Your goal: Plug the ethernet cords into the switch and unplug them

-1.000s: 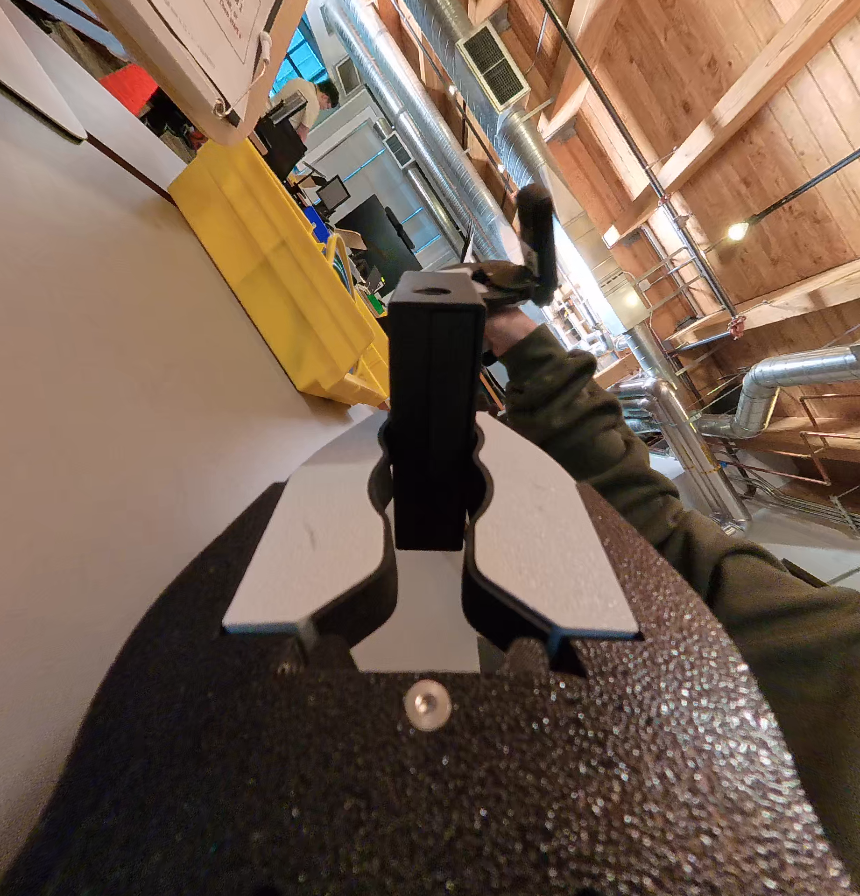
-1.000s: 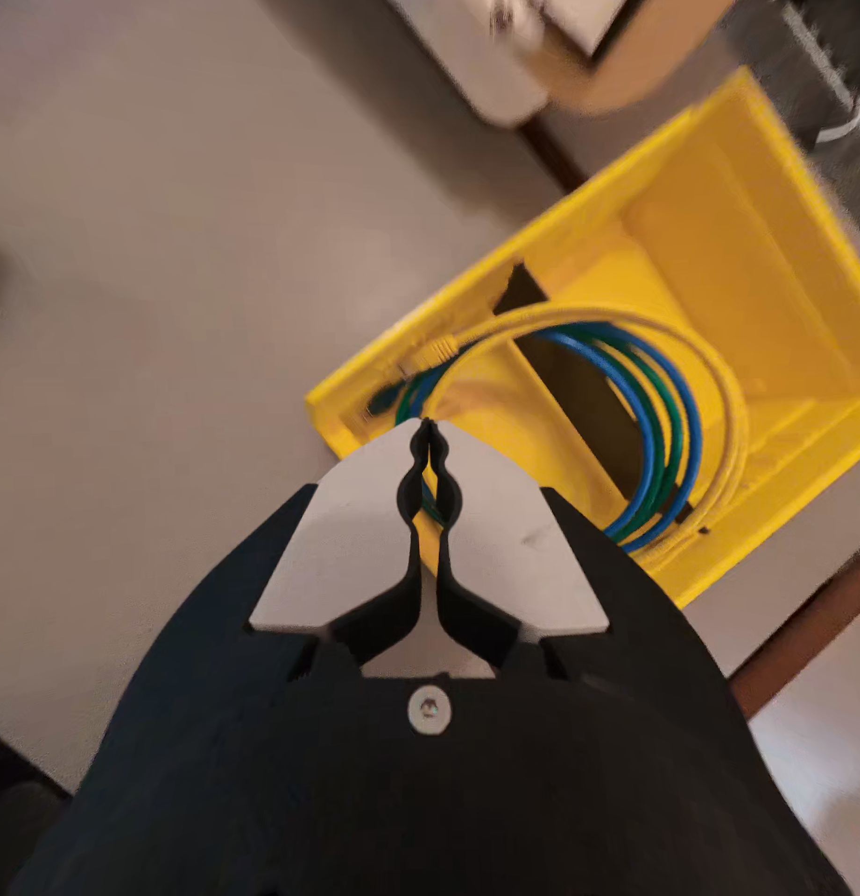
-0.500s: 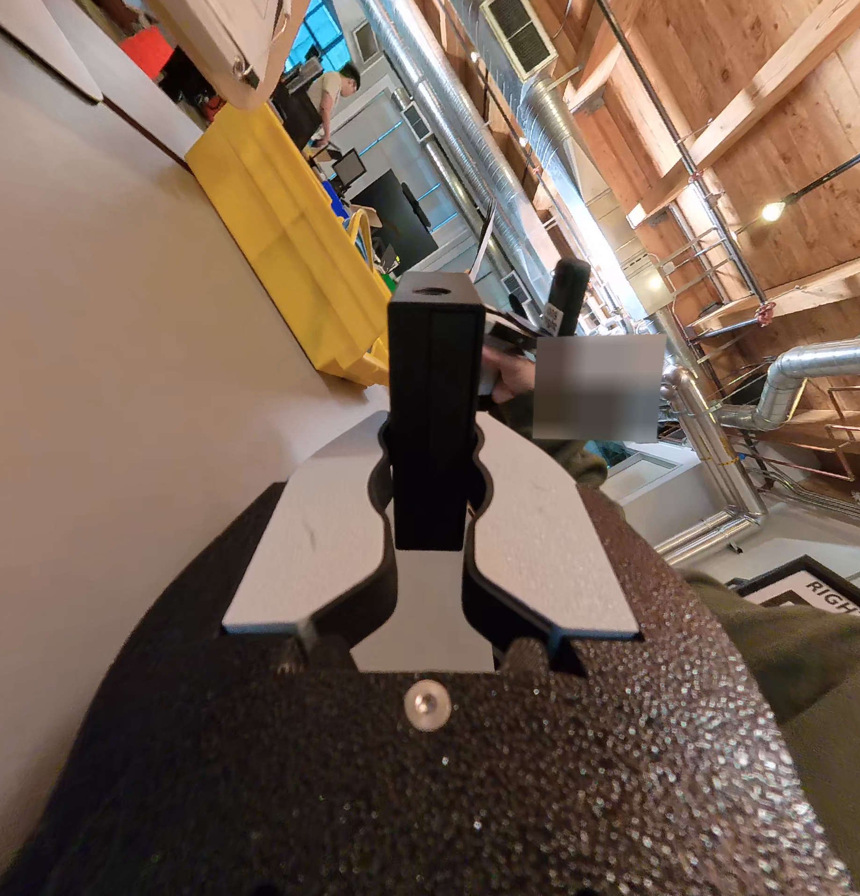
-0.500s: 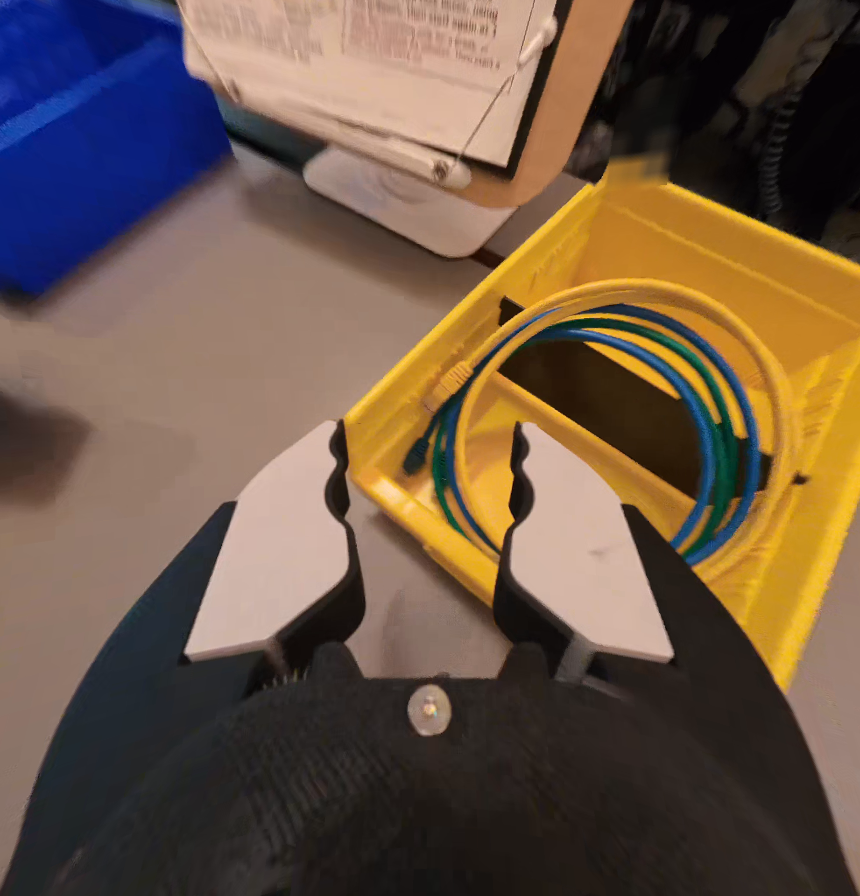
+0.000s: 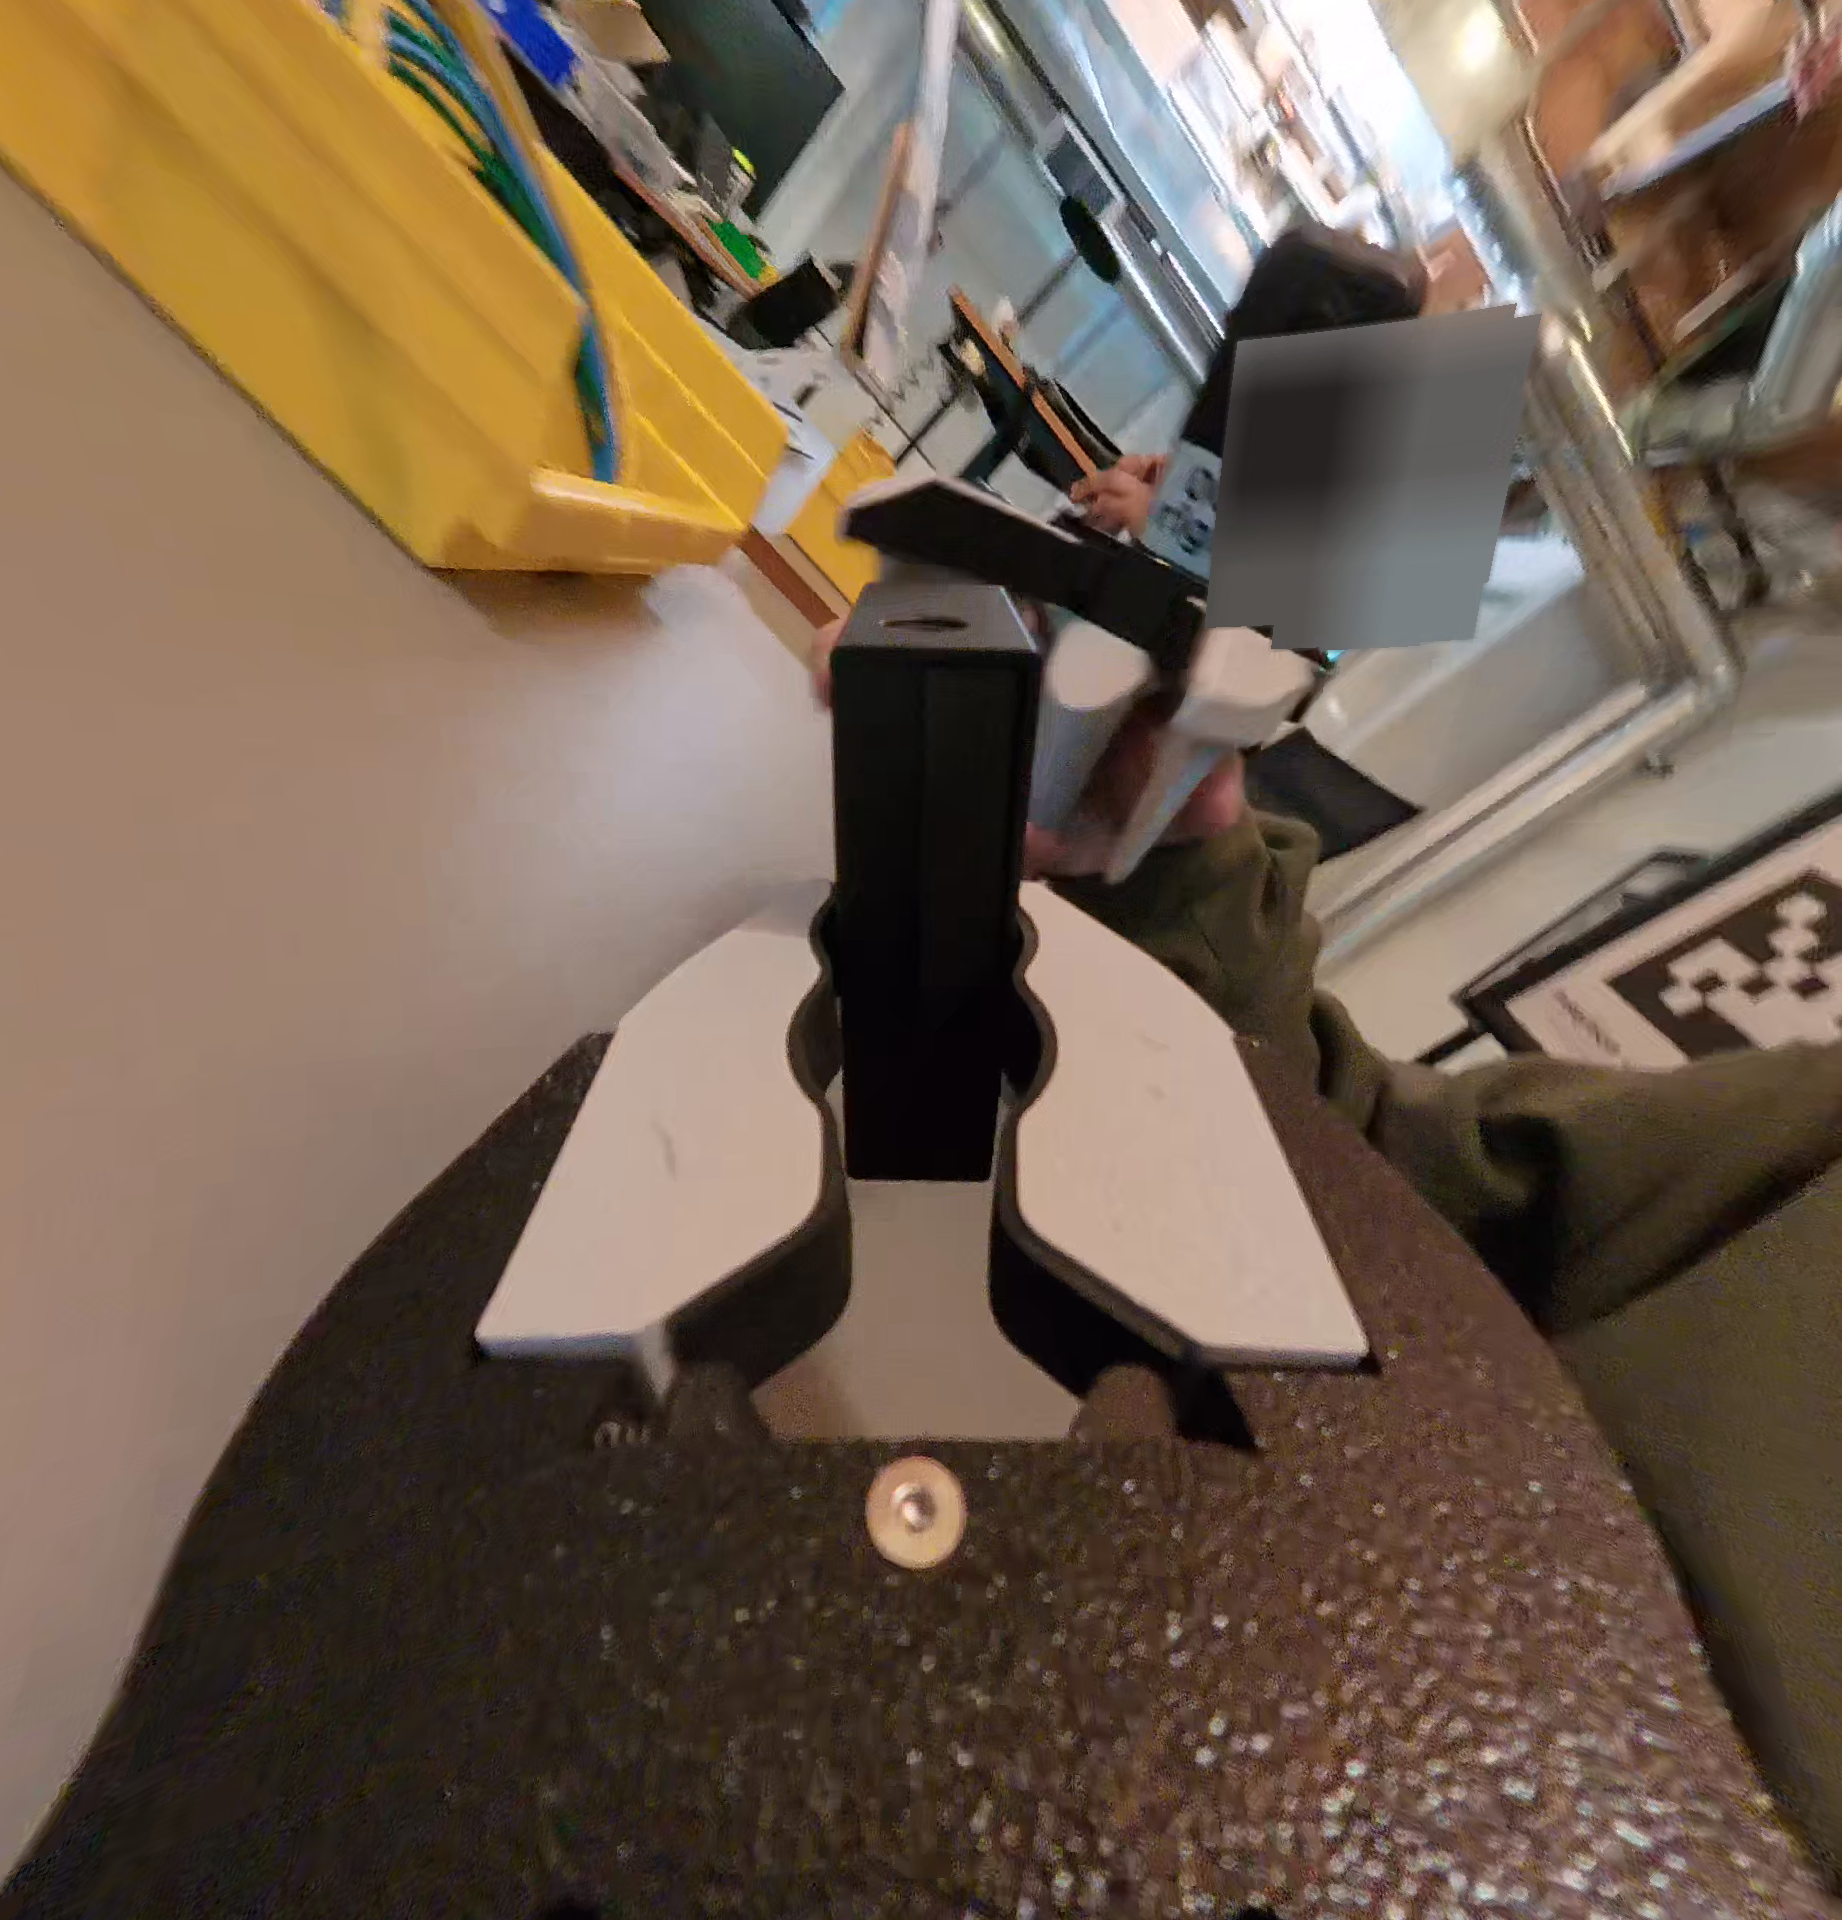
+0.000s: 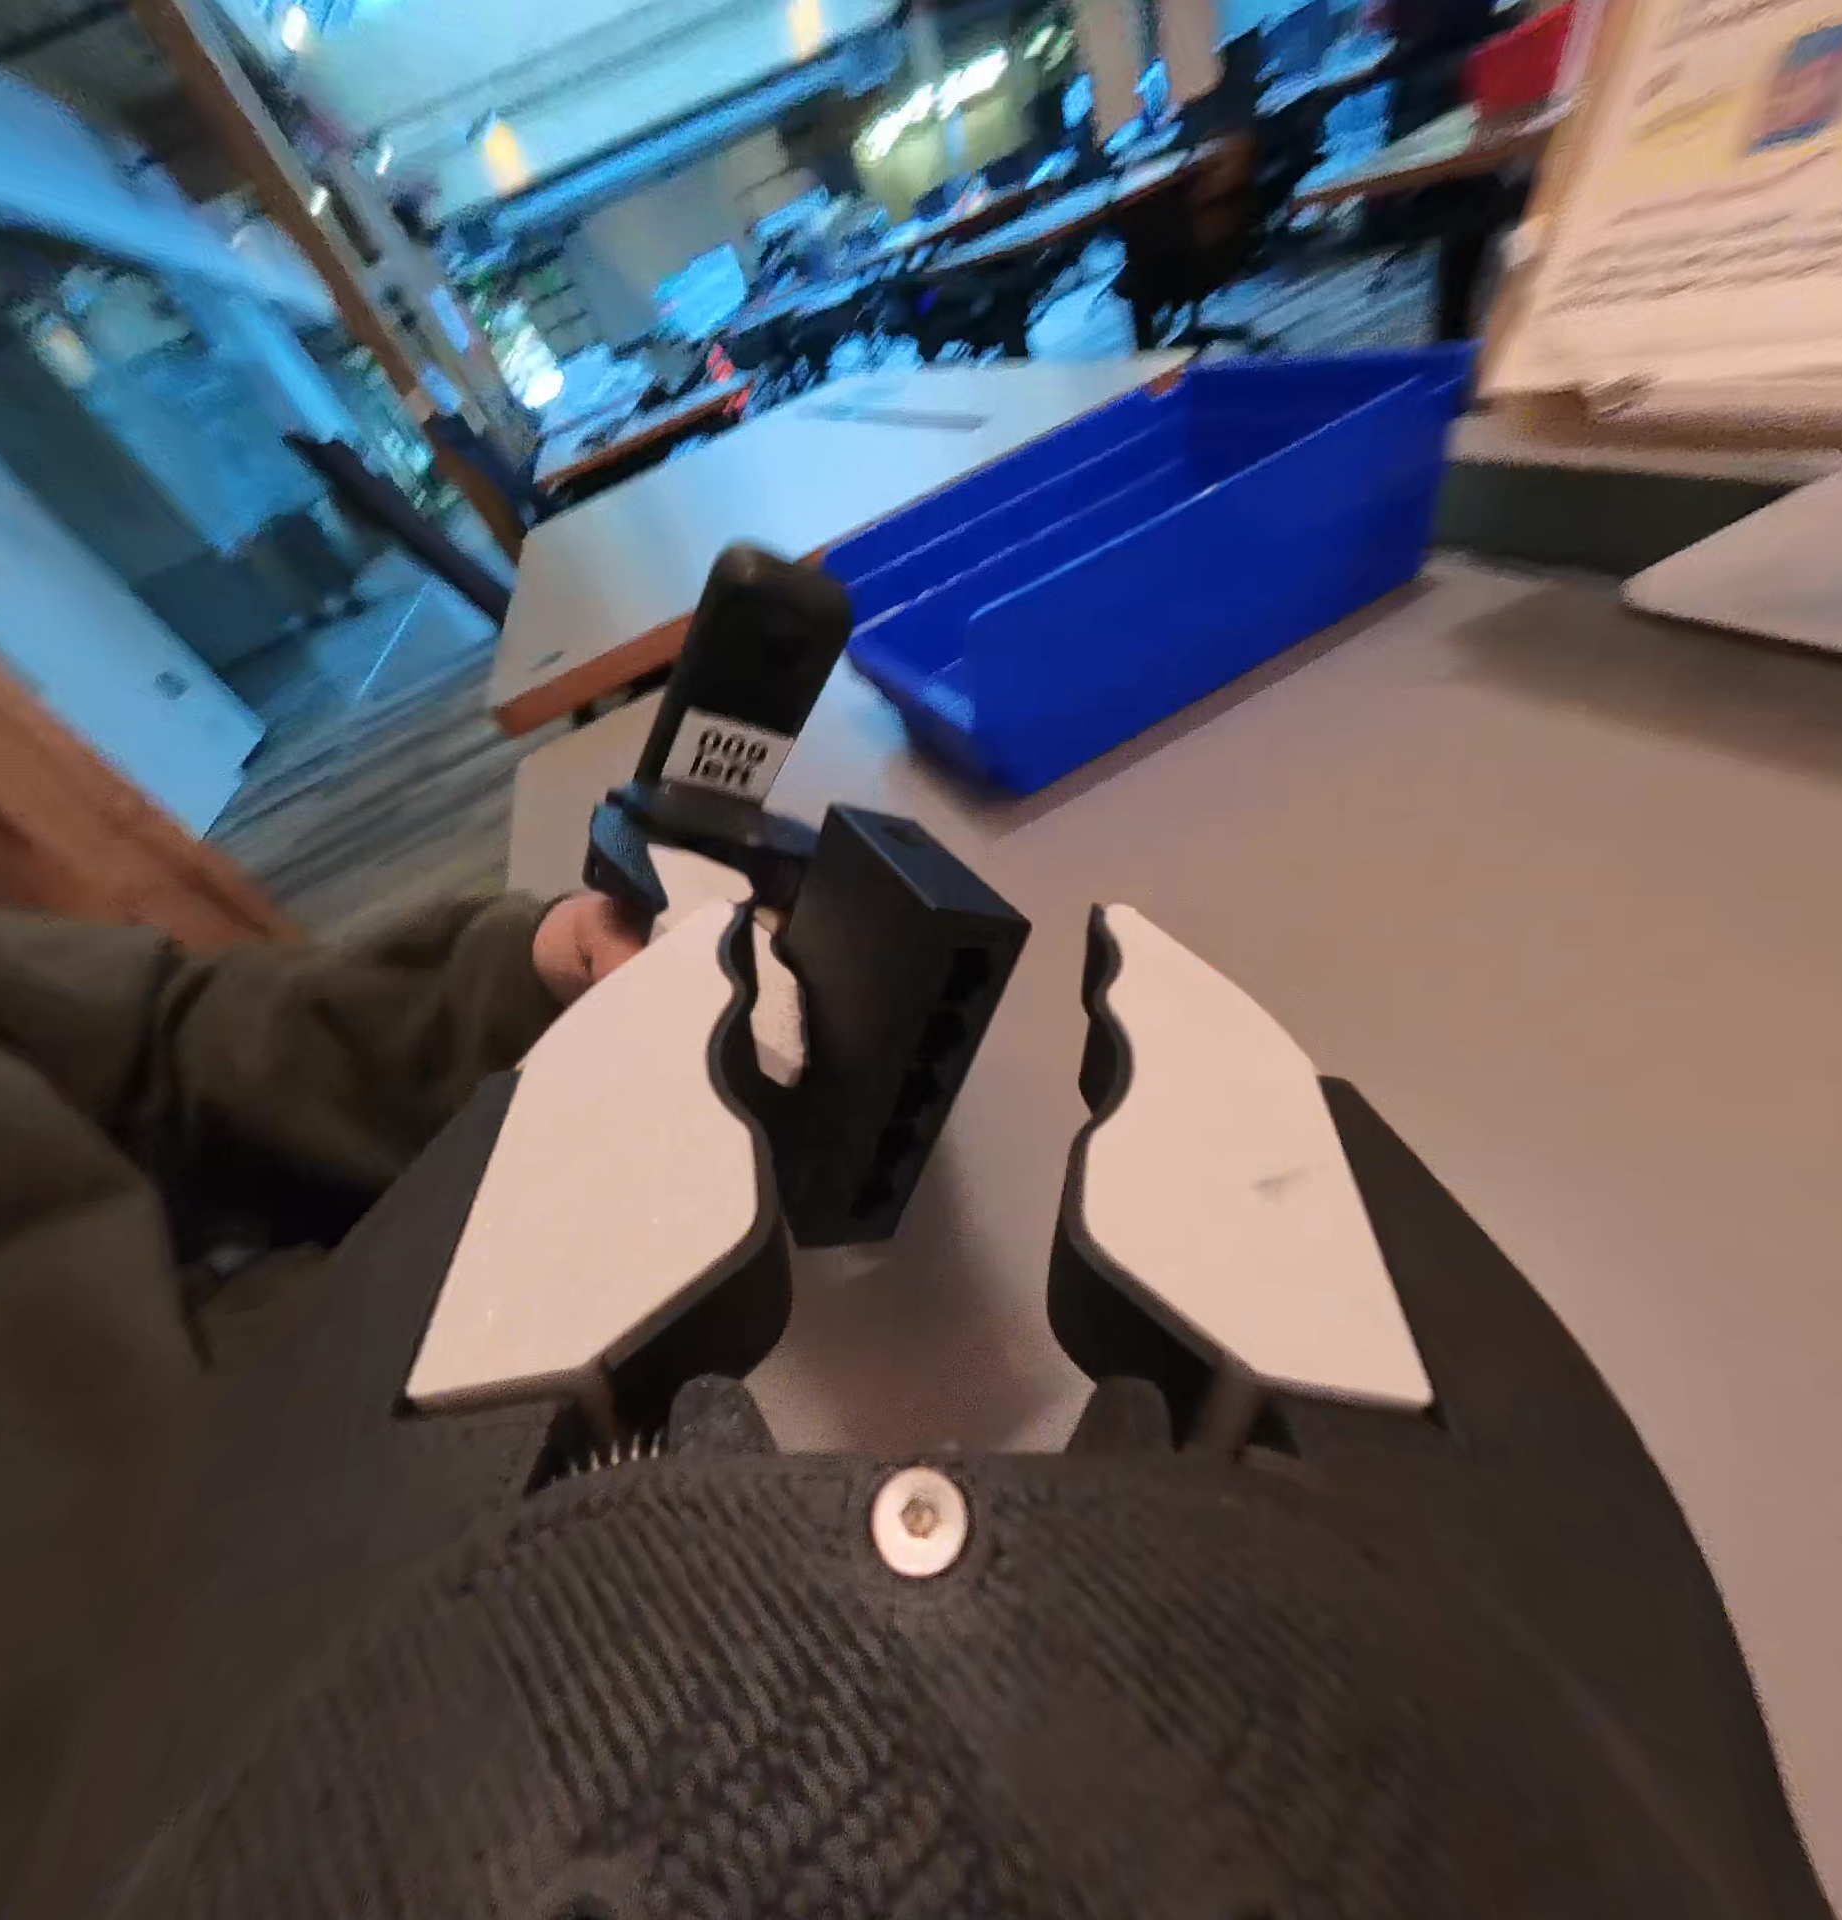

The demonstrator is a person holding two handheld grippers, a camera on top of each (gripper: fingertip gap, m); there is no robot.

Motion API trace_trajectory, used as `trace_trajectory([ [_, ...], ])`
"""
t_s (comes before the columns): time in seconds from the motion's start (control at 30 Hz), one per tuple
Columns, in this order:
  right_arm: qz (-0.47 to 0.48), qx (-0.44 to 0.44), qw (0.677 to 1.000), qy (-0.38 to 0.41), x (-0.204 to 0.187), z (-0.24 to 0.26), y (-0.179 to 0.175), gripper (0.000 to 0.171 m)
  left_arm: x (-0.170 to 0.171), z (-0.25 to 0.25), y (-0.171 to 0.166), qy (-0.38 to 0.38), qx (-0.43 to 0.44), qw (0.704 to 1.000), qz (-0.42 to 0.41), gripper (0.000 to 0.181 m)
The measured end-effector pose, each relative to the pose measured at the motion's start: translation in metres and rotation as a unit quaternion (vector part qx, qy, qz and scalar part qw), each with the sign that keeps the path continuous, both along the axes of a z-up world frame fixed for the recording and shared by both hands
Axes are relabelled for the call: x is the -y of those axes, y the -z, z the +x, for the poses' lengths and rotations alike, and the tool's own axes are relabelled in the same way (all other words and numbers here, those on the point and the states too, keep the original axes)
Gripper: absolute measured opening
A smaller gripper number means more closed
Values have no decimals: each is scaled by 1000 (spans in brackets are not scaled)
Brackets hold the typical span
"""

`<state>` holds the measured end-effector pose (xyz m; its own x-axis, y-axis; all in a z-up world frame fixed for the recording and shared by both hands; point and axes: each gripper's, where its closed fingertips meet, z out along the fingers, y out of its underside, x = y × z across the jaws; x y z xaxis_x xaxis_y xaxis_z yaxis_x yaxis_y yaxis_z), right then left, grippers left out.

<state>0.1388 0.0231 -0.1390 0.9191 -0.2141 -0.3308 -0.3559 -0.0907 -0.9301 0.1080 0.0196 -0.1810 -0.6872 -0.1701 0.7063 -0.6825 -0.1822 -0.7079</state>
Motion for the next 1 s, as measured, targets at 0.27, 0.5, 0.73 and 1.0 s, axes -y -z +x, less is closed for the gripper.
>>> trace_trajectory([
  [0.27,31,28,998,-56,-16,-15,-15,30,-7,-3,-25,-26,97,995,-7,30],
  [0.5,-159,167,955,185,59,135,-59,29,-18,4,-7,-52,156,981,105,48],
  [0.73,-474,316,779,261,159,304,-69,29,-24,9,0,-46,159,980,107,38],
  [1.0,-634,312,687,169,186,354,13,29,-32,14,11,-41,127,988,79,32],
])
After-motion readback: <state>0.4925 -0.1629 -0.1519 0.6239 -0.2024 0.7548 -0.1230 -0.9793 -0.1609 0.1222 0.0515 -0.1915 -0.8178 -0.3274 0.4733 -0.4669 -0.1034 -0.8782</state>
